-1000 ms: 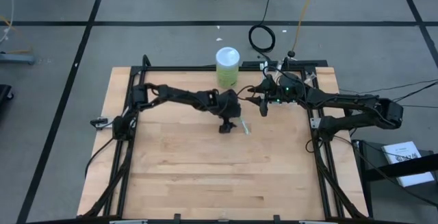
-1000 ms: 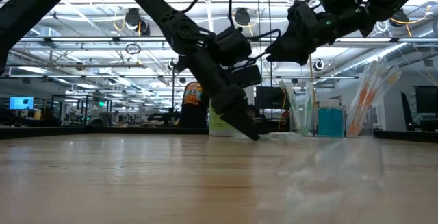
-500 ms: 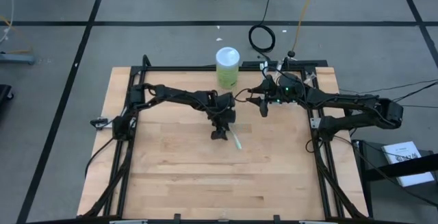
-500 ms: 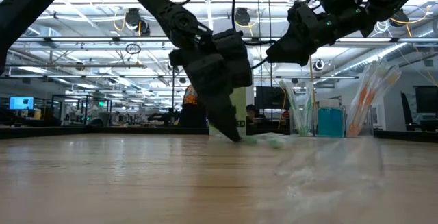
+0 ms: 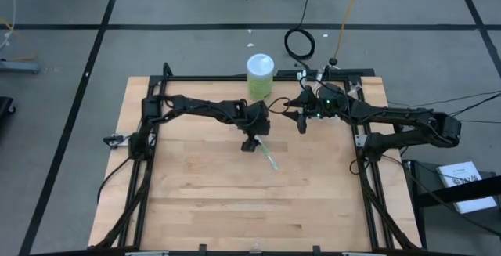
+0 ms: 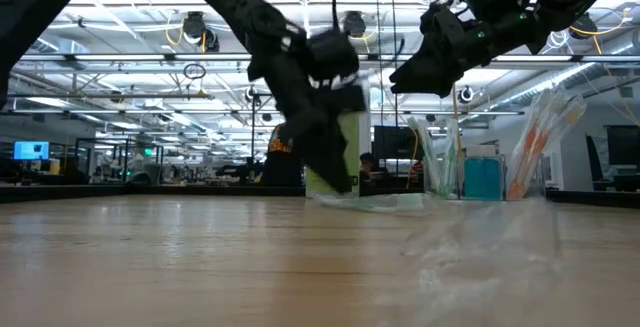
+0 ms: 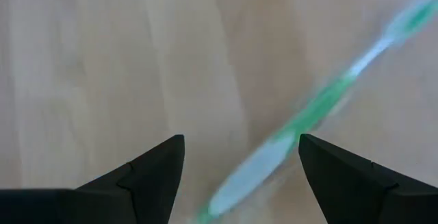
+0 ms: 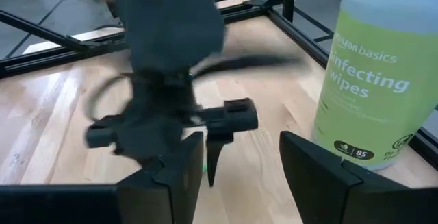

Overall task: Pick & Place toothbrushing station
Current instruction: Put the green toothbrush into the transparent organizer

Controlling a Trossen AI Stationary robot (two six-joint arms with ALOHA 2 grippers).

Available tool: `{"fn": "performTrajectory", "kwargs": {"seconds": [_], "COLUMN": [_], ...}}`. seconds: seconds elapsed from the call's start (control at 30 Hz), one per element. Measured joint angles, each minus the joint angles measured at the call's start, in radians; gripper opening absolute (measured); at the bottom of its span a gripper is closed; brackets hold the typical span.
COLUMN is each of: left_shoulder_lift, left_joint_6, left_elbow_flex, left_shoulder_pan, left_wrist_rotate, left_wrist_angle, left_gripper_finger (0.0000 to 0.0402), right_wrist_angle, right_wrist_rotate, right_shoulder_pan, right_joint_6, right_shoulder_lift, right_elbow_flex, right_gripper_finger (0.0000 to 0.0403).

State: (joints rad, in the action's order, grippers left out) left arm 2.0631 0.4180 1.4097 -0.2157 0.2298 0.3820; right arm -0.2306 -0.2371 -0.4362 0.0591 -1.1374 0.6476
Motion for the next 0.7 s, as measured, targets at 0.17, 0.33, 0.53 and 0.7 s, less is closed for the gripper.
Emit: {"fn": "performTrajectory", "kwargs": {"seconds": [0.17, 0.33, 0.53, 0.7], "left_shoulder_lift": [0.039, 0.043, 0.042, 0.030], "left_joint_6": [0.027, 0.052, -0.018, -0.001], "left_elbow_flex": [-0.001, -0.014, -0.016, -0.021], "left_shoulder_pan": [-0.011, -0.001, 0.002, 0.008], "left_wrist_rotate": [0.053, 0.083, 0.085, 0.079], "left_wrist_angle": [0.047, 0.055, 0.109, 0.136], "left_gripper_finger": [0.0294, 0.0294, 0.0294, 0.0294], "right_wrist_angle": [0.004, 0.003, 0.006, 0.014], "right_wrist_rotate": [0.000, 0.000, 0.000, 0.000], "right_shoulder_pan": [0.000, 0.000, 0.000, 0.000], "right_joint_6": [0.000, -0.010, -0.015, -0.019], "right_shoulder_lift": [0.000, 0.000, 0.000, 0.000], "right_elbow_flex": [0.000, 0.000, 0.000, 0.000], "right_gripper_finger": [0.0183, 0.0184, 0.0180, 0.0179]}}
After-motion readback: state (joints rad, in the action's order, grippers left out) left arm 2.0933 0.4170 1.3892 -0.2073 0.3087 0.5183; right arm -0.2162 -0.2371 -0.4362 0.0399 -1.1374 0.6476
